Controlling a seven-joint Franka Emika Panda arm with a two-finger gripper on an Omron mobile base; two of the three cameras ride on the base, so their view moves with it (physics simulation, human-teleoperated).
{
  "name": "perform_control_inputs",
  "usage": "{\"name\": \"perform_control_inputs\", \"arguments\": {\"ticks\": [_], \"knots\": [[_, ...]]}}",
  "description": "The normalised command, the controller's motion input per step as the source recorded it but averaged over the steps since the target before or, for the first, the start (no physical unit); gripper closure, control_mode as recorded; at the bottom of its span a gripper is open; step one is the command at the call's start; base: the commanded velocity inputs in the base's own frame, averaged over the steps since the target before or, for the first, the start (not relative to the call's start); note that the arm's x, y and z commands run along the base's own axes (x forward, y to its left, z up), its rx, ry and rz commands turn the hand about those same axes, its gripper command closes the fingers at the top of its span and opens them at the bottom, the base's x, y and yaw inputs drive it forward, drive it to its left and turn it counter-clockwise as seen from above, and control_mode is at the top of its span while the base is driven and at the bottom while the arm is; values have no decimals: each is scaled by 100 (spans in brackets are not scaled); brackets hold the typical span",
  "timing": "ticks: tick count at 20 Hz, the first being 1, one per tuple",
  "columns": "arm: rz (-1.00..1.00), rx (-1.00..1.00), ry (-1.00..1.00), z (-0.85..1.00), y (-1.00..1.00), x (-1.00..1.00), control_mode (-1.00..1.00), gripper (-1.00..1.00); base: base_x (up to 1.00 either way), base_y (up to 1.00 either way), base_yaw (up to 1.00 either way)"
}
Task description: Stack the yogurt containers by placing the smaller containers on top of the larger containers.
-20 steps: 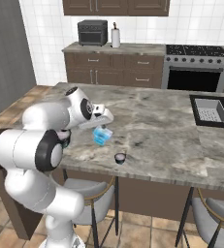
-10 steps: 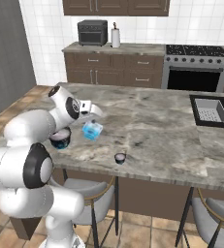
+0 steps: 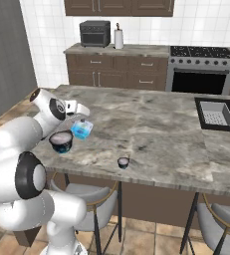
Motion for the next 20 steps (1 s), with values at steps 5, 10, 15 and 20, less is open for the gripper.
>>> {"name": "perform_control_inputs", "arguments": {"ticks": [5, 10, 15, 20], "knots": [[0, -4, 0, 10, 53, 0, -100, 100, 0, 0, 0], [0, -6, 0, 5, 52, 0, -100, 100, 0, 0, 0], [0, -7, 0, 3, 51, 0, -100, 100, 0, 0, 0], [0, -7, 0, 0, 44, 0, -100, 100, 0, 0, 0]]}}
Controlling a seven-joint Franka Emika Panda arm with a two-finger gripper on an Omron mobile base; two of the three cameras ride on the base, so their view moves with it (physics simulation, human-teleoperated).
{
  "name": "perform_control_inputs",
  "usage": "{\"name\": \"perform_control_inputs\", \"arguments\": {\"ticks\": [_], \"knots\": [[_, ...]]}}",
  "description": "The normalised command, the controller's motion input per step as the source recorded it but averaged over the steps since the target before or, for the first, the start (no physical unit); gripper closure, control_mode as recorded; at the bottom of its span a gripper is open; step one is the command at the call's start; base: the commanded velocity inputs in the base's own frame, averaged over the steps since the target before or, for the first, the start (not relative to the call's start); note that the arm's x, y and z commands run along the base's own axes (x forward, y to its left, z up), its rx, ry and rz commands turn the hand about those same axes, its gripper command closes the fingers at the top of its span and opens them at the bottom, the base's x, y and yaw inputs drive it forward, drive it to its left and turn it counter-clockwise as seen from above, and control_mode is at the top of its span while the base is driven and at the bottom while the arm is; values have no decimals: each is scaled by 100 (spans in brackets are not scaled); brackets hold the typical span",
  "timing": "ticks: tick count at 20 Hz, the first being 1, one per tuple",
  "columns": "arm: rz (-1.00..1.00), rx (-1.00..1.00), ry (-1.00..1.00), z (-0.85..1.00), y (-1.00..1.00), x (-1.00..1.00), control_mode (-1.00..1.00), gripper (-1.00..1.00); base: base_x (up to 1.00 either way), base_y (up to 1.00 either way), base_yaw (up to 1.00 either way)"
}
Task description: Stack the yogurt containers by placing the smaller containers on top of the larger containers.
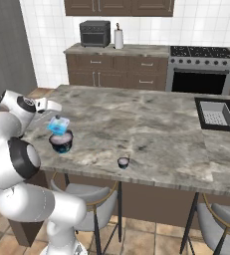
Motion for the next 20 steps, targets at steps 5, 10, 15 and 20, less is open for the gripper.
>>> {"name": "perform_control_inputs", "arguments": {"ticks": [5, 10, 15, 20], "knots": [[0, -5, 0, 0, 32, 1, -100, 100, 0, 0, 0], [0, -5, 2, -5, 23, 3, -100, 100, 0, 0, 0], [0, -6, 4, -16, 13, 0, -100, 100, 0, 0, 0], [0, -6, 2, -16, 5, 0, -100, 100, 0, 0, 0]]}}
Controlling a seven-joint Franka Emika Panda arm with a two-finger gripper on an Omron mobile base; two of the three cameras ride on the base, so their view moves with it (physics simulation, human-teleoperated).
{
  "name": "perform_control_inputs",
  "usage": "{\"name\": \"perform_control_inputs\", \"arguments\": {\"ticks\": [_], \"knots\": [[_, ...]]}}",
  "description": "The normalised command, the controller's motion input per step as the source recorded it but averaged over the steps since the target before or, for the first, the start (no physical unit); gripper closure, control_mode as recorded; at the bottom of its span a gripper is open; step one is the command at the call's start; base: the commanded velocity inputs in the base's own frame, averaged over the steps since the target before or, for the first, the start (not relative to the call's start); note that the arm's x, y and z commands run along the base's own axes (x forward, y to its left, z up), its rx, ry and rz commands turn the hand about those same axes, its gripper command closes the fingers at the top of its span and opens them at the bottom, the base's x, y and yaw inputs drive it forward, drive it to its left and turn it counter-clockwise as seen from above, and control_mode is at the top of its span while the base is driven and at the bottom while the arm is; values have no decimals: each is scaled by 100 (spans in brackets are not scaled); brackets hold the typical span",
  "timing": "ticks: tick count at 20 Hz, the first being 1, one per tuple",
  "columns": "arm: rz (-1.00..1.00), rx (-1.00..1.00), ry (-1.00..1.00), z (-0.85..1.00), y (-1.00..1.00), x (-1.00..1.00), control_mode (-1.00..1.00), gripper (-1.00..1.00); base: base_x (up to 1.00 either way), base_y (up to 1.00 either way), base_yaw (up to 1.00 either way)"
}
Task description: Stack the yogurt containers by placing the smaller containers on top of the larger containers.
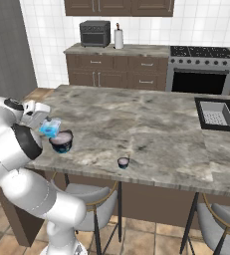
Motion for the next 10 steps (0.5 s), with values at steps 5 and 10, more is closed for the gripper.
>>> {"name": "perform_control_inputs", "arguments": {"ticks": [5, 10], "knots": [[0, -5, 2, -9, 2, 4, -100, 100, 0, 0, 0], [0, -3, 3, -8, 0, 7, -100, 100, 0, 0, 0]]}}
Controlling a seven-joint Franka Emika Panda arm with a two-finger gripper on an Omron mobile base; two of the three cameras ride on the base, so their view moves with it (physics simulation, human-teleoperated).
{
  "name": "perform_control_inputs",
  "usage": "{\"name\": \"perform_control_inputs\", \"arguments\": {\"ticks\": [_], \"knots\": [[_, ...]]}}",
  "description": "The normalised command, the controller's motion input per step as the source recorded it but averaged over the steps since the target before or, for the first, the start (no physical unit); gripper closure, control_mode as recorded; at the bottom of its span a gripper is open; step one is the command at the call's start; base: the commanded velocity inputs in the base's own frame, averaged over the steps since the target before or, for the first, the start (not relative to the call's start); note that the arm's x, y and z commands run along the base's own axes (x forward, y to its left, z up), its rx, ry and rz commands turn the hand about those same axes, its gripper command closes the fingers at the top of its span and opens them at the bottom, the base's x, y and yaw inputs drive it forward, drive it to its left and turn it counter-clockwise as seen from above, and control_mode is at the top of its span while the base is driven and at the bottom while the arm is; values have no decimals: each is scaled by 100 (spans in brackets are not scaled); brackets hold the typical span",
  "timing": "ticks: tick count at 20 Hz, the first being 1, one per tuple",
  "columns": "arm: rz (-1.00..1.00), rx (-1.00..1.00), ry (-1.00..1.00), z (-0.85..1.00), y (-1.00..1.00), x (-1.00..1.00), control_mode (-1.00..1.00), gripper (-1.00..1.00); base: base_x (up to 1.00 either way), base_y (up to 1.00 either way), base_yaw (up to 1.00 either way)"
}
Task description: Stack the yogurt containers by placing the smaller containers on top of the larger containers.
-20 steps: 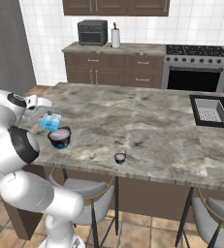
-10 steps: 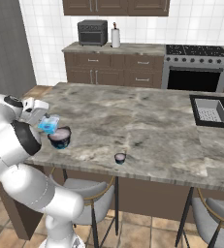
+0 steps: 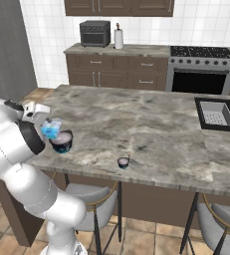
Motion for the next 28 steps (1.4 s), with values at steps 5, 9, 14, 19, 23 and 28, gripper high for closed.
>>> {"name": "perform_control_inputs", "arguments": {"ticks": [5, 9, 14, 19, 23, 28], "knots": [[0, -1, 2, -10, 0, 8, -100, 100, 0, 0, 0], [0, 0, 1, -11, 0, 9, -100, 100, 0, 0, 0], [0, 0, 1, -11, 0, 11, -100, 100, 0, 0, 0], [0, 0, 1, -11, 0, 10, -100, 100, 0, 0, 0], [0, 0, 0, -10, 0, 14, -100, 100, 0, 0, 0], [0, 0, 0, -8, 0, 11, -100, 100, 0, 0, 0]]}}
